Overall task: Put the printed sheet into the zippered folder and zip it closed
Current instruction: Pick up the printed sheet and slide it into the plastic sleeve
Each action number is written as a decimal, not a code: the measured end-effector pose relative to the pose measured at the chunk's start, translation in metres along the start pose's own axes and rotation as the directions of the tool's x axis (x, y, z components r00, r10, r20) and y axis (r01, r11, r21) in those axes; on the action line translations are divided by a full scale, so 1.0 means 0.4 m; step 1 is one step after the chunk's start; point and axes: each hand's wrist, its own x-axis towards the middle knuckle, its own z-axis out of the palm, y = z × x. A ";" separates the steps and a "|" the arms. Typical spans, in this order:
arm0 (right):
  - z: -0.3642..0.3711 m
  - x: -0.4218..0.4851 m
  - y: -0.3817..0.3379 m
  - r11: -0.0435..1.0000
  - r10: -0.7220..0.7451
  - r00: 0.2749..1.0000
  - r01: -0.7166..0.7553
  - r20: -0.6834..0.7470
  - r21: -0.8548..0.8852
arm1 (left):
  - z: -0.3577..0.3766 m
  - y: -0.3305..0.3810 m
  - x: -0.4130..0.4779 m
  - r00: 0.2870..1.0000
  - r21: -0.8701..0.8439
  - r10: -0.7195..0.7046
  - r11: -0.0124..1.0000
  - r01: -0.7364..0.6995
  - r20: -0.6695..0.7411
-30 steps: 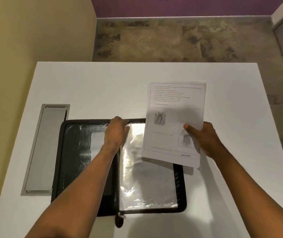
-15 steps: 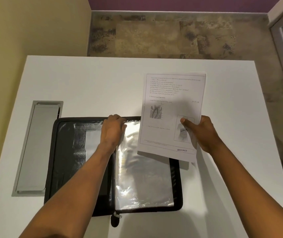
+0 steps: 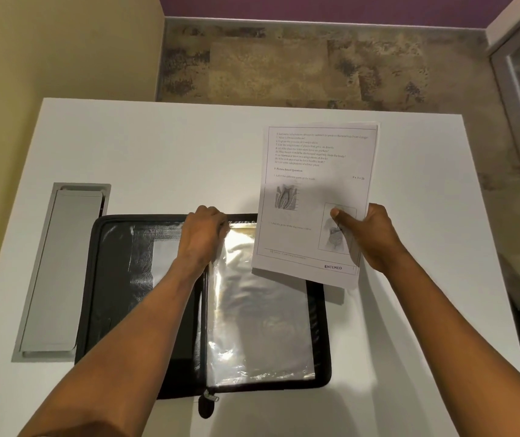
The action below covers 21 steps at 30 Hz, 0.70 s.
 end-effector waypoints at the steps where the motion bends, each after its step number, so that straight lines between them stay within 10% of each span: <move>1: 0.000 0.002 0.000 1.000 0.002 1.000 -0.002 -0.003 -0.005 | -0.001 -0.001 0.003 0.999 0.013 0.035 0.999 -0.035 0.005; 21: 0.034 0.068 -0.106 0.989 -0.117 0.990 0.110 -0.073 -0.103 | -0.038 -0.013 -0.008 0.978 -0.145 0.077 0.988 -0.049 0.193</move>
